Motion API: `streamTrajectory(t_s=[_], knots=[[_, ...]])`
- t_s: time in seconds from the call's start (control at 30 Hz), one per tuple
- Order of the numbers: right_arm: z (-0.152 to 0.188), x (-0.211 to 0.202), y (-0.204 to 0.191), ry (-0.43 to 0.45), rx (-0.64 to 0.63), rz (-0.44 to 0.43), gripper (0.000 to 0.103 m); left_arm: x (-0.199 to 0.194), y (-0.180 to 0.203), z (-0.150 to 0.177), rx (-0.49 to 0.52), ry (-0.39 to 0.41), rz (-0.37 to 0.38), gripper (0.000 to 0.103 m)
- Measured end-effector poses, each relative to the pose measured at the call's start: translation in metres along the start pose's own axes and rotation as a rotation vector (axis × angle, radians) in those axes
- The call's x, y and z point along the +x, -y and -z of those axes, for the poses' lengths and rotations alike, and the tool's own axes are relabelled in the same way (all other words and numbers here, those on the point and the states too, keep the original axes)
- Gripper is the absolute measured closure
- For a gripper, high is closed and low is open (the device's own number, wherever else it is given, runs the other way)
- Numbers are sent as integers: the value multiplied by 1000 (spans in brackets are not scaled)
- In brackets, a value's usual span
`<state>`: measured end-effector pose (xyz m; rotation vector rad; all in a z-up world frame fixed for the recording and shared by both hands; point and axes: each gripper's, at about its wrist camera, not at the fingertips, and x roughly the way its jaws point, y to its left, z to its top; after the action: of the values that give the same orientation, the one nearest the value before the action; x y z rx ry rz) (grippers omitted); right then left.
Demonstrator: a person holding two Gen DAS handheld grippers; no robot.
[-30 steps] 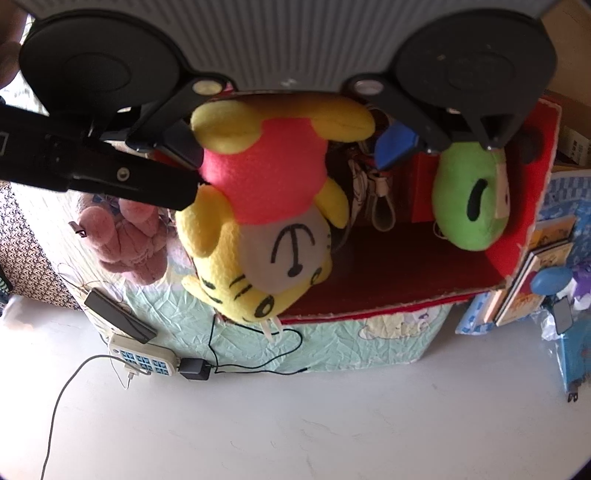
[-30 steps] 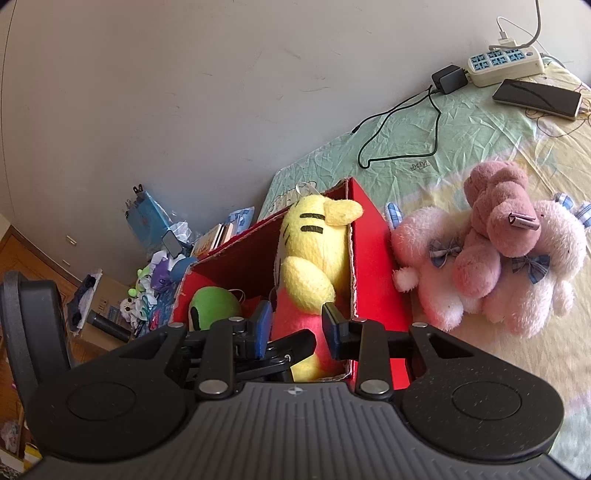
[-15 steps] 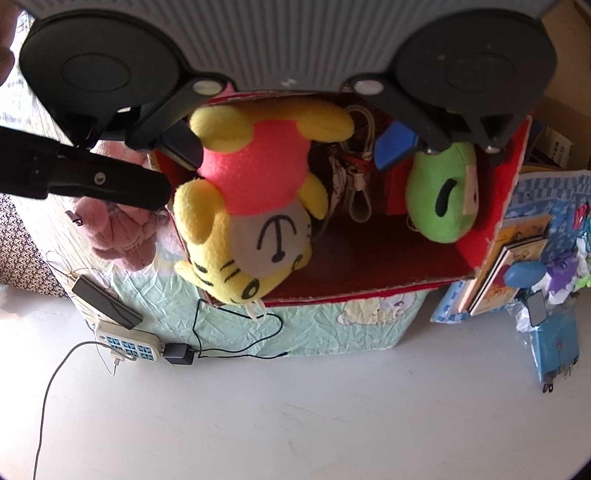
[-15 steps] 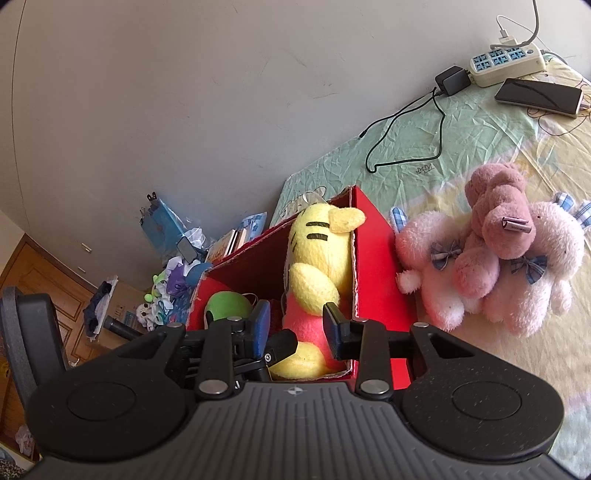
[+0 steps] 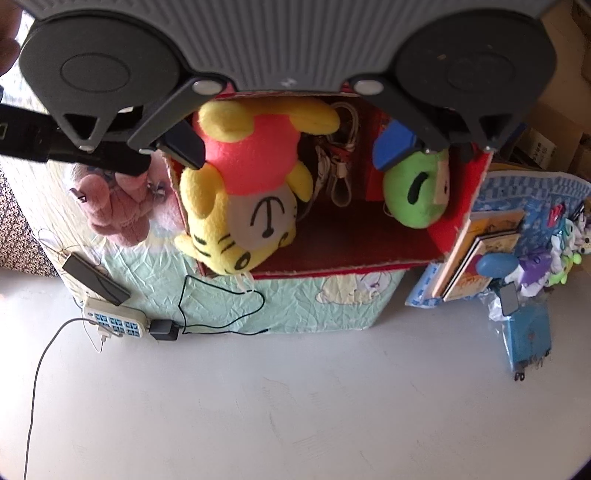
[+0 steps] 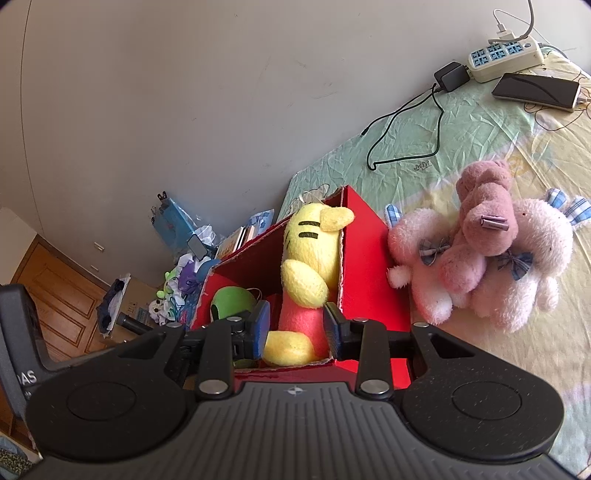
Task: Organize objects
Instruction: 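Move the right gripper to the pink teddy bear on the bed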
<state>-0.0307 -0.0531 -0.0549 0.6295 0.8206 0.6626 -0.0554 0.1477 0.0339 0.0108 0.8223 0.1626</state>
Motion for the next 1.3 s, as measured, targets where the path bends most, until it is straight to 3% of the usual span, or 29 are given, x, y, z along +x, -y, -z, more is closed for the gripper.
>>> streamTrajectory(t_s=[0.47, 0.77, 1.1, 1.23, 1.3], knots=[[2, -35, 56, 15, 54, 93, 67, -11, 60, 9, 69, 24, 45, 6], [-1, -62, 99, 39, 141, 143, 67, -2, 106, 11, 114, 14, 135, 6], [-21, -70, 133, 44, 199, 148, 62, 33, 140, 21, 155, -22, 213, 6], [-34, -59, 140, 21, 215, 120, 62, 42, 149, 24, 173, -29, 229, 6], [-42, -51, 142, 5, 222, 99, 57, 46, 153, 25, 184, -29, 239, 6]])
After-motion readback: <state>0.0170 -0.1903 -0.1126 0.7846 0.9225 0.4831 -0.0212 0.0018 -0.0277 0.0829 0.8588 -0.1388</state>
